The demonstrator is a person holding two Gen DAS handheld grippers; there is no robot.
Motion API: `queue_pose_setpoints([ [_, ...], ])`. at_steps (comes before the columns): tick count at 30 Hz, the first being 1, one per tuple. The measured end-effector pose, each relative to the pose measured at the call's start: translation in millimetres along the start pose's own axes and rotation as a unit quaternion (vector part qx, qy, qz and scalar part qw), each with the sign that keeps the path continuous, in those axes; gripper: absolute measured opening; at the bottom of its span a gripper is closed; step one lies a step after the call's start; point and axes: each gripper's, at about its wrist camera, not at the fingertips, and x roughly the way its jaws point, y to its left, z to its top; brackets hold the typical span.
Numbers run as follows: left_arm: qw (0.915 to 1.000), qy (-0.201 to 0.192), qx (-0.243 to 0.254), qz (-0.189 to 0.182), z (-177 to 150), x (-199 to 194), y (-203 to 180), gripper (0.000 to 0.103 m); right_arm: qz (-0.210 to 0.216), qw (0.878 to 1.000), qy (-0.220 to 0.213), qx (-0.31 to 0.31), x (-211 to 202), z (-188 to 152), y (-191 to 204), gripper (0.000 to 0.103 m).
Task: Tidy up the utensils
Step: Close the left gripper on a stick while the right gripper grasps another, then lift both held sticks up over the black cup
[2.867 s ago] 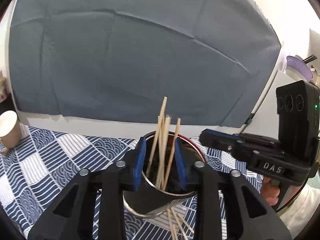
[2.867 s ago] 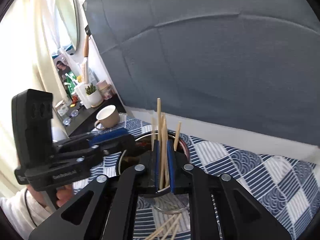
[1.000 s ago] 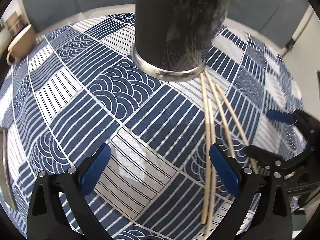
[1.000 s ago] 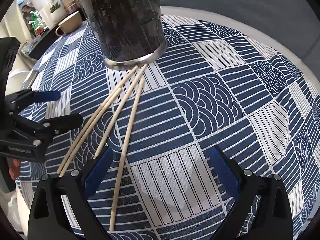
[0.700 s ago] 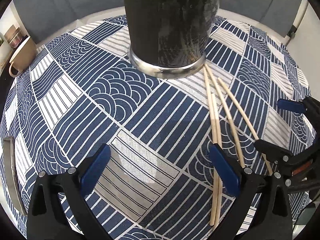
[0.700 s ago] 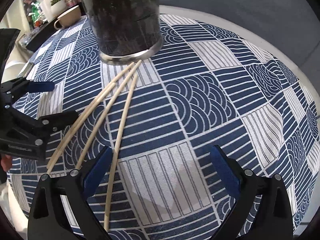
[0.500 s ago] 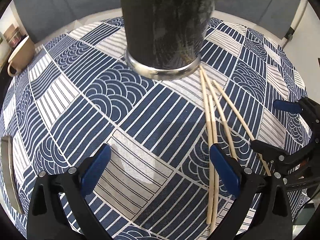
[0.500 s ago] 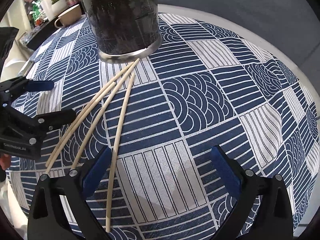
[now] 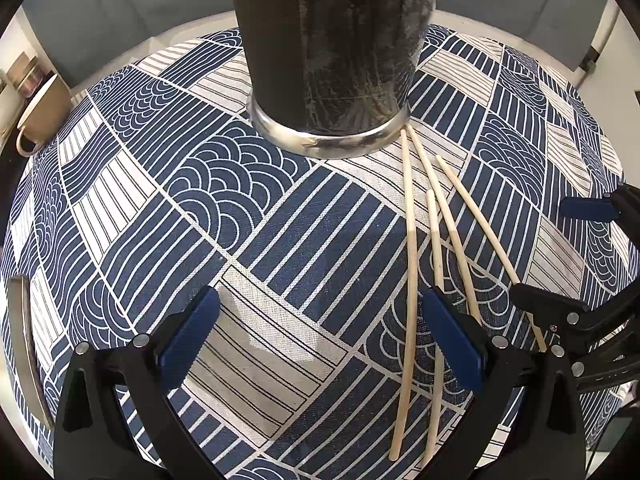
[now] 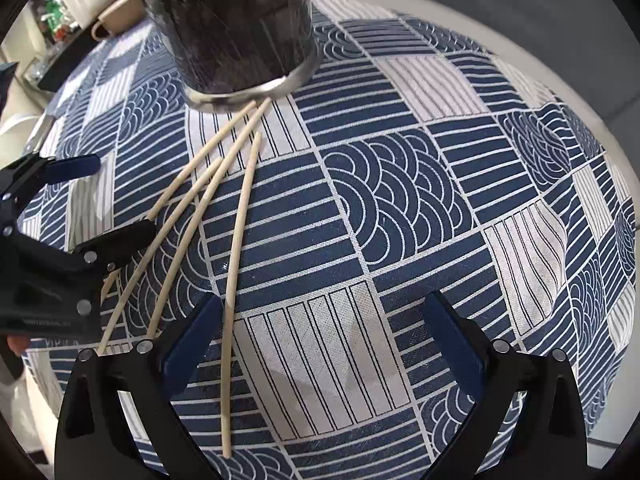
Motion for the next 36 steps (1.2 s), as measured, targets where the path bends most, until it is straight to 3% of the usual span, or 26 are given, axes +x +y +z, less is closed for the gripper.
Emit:
queue_pose_setpoints([
  [3, 0.9999, 0.016, 0.001, -0.001, 0.9, -1.3, -1.1, 0.094, -0.001, 1.0, 0.01, -0.005, 0.6, 2.4, 0.0, 0.093],
  [4, 0.9998, 0.017, 0.003, -0.002, 0.8, -3.6, -0.9, 0.091, -0.001, 1.0, 0.009, -0.005, -1.3, 1.7, -1.6, 0.085],
  [5, 0.9998, 0.018, 0.004, -0.003, 1.2, -5.8, -0.2, 0.081, -0.001, 1.0, 0.007, -0.003, -3.2, 1.5, -3.5, 0.078],
  [7, 0.9998, 0.021, 0.0, -0.003, -0.4, -11.8, 2.6, 0.06, -0.002, 1.0, -0.001, 0.007, -11.9, 1.1, -12.4, 0.034],
  [9, 0.9995, 0.028, -0.004, -0.01, -2.8, -17.4, 7.2, 0.015, -0.001, 1.0, 0.0, 0.011, -15.6, 0.3, -22.0, 0.008],
  [10, 0.9992, 0.036, -0.004, -0.017, -4.8, -18.4, 8.2, 0.008, -0.001, 1.0, 0.0, 0.012, -15.7, -0.7, -25.6, 0.005],
  [15, 0.9978, 0.051, -0.027, -0.031, -24.9, -25.3, 22.5, 0.005, 0.017, 0.998, -0.004, 0.053, -19.2, -16.9, -52.9, 0.004],
  [22, 0.9965, 0.061, -0.057, -0.007, -43.7, -40.2, 45.9, 0.005, 0.029, 0.995, -0.019, 0.09, -35.5, -36.6, -87.2, 0.004],
  [27, 0.9956, 0.038, -0.086, 0.002, -42.7, -64.8, 64.5, 0.005, 0.029, 0.994, -0.054, 0.094, -63.2, -39.4, -98.3, 0.004],
  [36, 0.9931, -0.047, -0.101, 0.036, -6.9, -134.9, 79.7, 0.005, 0.027, 0.988, -0.138, 0.067, -134.4, 3.0, -99.5, 0.004],
])
